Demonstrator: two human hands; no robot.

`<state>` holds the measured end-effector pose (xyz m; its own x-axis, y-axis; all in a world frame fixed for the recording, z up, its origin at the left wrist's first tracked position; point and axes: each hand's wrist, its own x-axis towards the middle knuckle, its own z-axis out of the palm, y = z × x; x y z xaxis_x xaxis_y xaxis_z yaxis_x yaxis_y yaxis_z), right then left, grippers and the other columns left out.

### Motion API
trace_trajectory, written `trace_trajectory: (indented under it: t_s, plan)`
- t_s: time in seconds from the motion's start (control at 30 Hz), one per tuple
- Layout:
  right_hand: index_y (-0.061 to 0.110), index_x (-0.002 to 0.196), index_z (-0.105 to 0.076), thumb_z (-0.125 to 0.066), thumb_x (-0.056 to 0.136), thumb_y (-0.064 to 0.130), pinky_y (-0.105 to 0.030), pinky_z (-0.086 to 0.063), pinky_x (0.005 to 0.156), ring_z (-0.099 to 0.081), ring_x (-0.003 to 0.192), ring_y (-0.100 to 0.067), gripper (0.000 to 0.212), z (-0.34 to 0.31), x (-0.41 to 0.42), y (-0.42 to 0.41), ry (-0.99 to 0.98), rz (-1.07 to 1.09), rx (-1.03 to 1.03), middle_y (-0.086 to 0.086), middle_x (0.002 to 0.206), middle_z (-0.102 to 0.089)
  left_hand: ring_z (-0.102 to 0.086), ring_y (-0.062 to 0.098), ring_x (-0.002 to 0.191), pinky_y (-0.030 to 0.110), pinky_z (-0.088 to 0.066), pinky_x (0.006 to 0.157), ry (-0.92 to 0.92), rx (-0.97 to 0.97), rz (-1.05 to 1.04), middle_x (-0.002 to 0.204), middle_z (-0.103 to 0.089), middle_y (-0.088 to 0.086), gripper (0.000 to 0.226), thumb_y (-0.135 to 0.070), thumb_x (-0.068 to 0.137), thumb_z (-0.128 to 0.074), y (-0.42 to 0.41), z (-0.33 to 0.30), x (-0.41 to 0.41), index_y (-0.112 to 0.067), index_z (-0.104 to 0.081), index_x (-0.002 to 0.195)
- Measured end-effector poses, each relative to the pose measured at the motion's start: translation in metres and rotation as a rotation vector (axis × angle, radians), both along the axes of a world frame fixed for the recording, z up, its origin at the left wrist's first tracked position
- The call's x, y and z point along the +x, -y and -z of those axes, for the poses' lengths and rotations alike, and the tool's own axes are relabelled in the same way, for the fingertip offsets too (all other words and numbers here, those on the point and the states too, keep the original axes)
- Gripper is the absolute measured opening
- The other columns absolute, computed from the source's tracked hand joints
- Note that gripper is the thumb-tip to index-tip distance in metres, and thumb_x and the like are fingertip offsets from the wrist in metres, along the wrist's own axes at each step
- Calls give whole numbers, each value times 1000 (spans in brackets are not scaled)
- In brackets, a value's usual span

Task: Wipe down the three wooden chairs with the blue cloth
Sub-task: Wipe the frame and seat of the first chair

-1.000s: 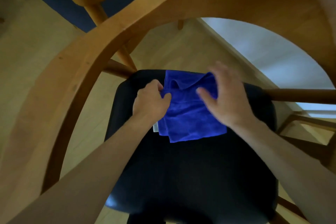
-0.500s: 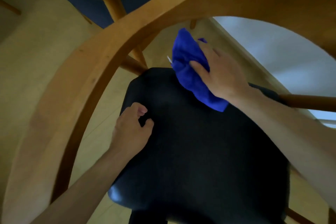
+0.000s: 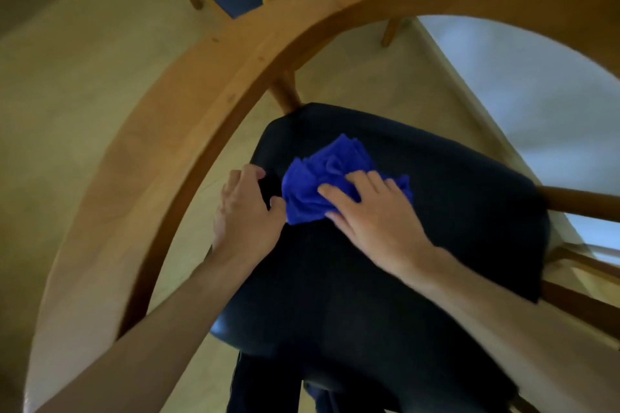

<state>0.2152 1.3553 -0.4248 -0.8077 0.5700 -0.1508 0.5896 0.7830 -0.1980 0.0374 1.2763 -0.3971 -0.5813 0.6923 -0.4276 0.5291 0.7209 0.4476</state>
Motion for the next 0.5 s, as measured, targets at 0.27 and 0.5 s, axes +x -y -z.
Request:
trace_trajectory:
  t_s: [0.27, 0.5]
  plan:
    - [33, 151, -21, -27, 91, 72, -54, -37, 98, -42, 124, -38, 72, 20, -60, -93, 195, 258, -6, -16, 144, -39, -45, 16, 117, 25, -31, 82, -2, -4, -85, 122, -48, -3, 38, -22, 89, -57, 24, -5, -13, -18, -46, 126]
    - [21, 139, -47, -62, 87, 32, -47, -48, 84, -51, 103, -38, 56, 20, -61, -32, -31, 224, 24, -20, 127, -51, -46, 12, 109, 22, -31, 81, 2, 39, -44, 120, -48, -2, 39, -18, 89, -56, 43, -9, -6, -17, -46, 127]
